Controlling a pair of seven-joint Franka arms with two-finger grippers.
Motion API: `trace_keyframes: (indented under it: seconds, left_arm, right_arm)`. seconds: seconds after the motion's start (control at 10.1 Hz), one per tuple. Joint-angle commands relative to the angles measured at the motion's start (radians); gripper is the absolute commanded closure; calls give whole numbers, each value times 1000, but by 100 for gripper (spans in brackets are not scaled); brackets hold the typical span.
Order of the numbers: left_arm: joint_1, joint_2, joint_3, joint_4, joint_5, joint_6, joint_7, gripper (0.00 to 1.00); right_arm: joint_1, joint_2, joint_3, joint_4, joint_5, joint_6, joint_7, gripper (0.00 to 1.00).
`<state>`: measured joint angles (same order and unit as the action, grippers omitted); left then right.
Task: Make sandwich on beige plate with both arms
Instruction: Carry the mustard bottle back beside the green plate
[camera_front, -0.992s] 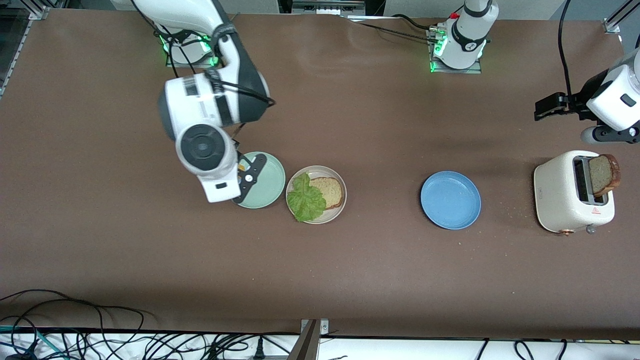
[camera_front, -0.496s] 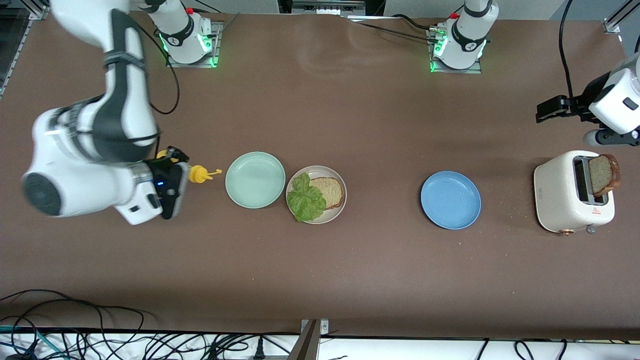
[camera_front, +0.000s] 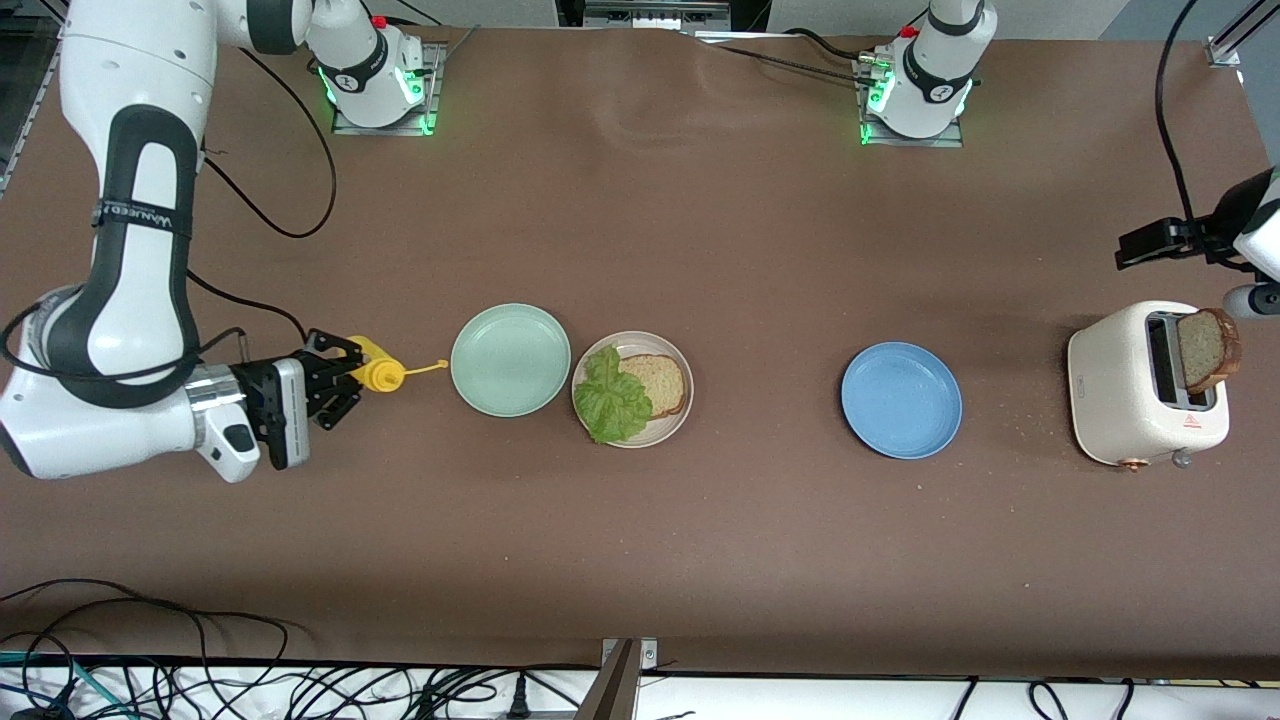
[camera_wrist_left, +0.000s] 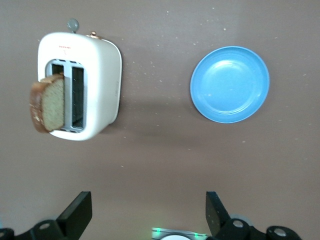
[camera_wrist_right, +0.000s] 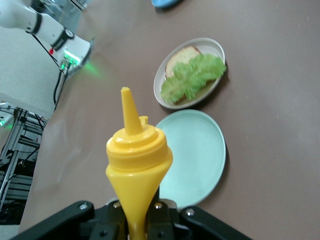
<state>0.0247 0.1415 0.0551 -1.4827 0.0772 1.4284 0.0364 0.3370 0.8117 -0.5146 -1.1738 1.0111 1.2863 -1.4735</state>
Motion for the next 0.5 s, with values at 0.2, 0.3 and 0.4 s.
trace_keyframes:
  seconds: [0.2,0.3,0.4]
  left_arm:
    - [145,84,-8,15,32,116,221,0]
    - [165,102,-8,10,32,144,233,0]
    - [175,118,-8,1,32,173,235,0]
  right_arm:
    - [-59,21,10,-133,107,-7,-366,100]
    - [-79,47,10,-159,142,-15,-458,100]
    - [-98,81,11,-170,174,-24,-556,100]
